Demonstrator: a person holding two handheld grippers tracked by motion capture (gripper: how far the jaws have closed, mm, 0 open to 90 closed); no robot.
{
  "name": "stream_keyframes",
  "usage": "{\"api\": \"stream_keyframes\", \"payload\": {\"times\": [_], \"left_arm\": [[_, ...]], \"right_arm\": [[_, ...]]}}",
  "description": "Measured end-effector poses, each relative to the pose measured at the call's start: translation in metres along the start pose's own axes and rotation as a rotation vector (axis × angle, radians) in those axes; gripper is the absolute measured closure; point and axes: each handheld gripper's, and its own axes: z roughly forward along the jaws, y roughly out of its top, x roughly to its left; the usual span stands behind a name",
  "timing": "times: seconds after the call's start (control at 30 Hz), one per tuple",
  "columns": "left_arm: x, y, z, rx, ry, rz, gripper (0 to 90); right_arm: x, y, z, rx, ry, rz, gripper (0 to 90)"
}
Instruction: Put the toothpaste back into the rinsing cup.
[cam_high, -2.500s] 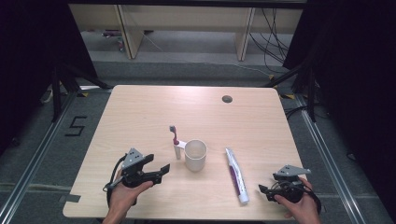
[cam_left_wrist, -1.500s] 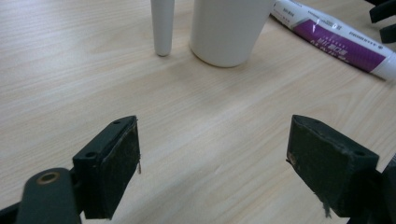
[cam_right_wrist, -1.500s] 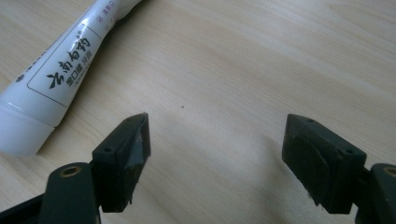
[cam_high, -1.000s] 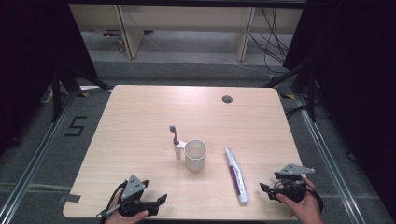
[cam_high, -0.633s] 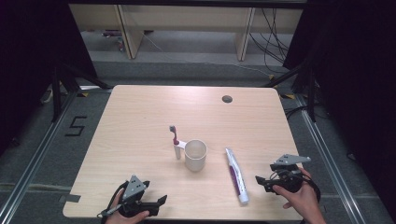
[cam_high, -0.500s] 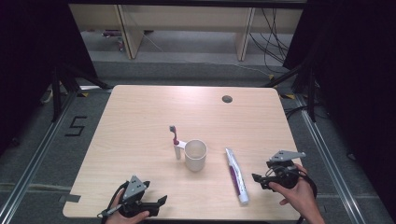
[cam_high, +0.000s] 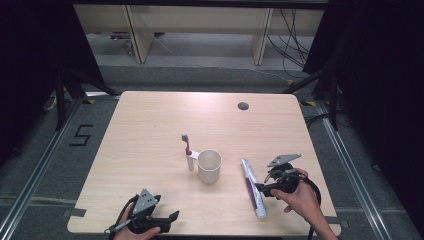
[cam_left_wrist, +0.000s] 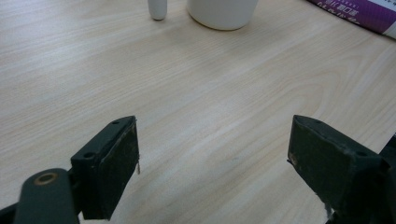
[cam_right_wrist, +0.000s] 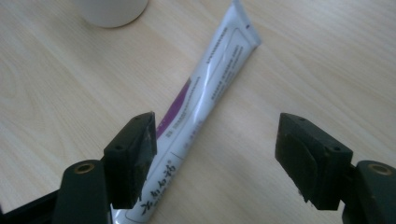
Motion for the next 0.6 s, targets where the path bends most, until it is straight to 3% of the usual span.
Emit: {"api": "stream_keyframes", "payload": {"times": [0.03,0.07,0.13,0.17,0.2,0.27,0.33,0.37,0.4,0.43,0.53,0.57,0.6], "left_arm": [[-0.002,0.000,0.001,-0.021,-0.010,-0.021,16.2],[-0.002,0.000,0.001,-0.018,-0.010,-0.017,16.2],[-0.002,0.000,0.001,-0.010,-0.011,-0.015,16.2],[-0.002,-0.001,0.001,-0.010,-0.011,-0.015,16.2],[-0.002,0.000,0.001,-0.011,-0.012,-0.016,16.2],[-0.003,0.000,0.002,-0.020,-0.008,-0.012,16.2],[-0.001,0.000,0.000,0.005,-0.006,0.006,16.2],[-0.002,-0.001,0.001,-0.008,-0.010,-0.010,16.2],[-0.002,0.000,0.001,-0.009,-0.012,-0.012,16.2],[-0.002,0.000,0.002,-0.016,-0.013,-0.015,16.2],[-0.002,0.000,0.000,0.008,-0.011,0.006,16.2],[-0.001,0.000,0.000,0.008,-0.011,0.006,16.2],[-0.002,0.000,0.000,-0.001,-0.010,-0.002,16.2]], "right_arm": [[0.002,0.001,0.002,0.002,0.003,0.013,30.6],[0.005,0.003,0.004,0.023,0.017,0.029,30.8],[0.006,0.006,0.009,0.029,0.006,-0.007,31.6],[0.008,0.008,0.010,0.056,0.015,0.022,31.9],[0.007,0.010,0.013,0.047,0.008,-0.011,32.3],[0.010,0.012,0.017,0.084,0.002,0.024,33.7],[0.011,0.014,0.021,0.090,0.008,0.012,34.6],[0.010,0.014,0.023,0.097,0.006,0.002,35.3],[0.011,0.015,0.024,0.109,0.009,0.023,35.8],[0.008,0.015,0.025,0.096,0.010,-0.017,36.2],[0.007,0.017,0.030,0.130,0.003,0.000,37.1],[0.009,0.017,0.030,0.142,-0.006,0.029,37.1],[0.006,0.018,0.032,0.131,0.020,-0.021,37.2]]}}
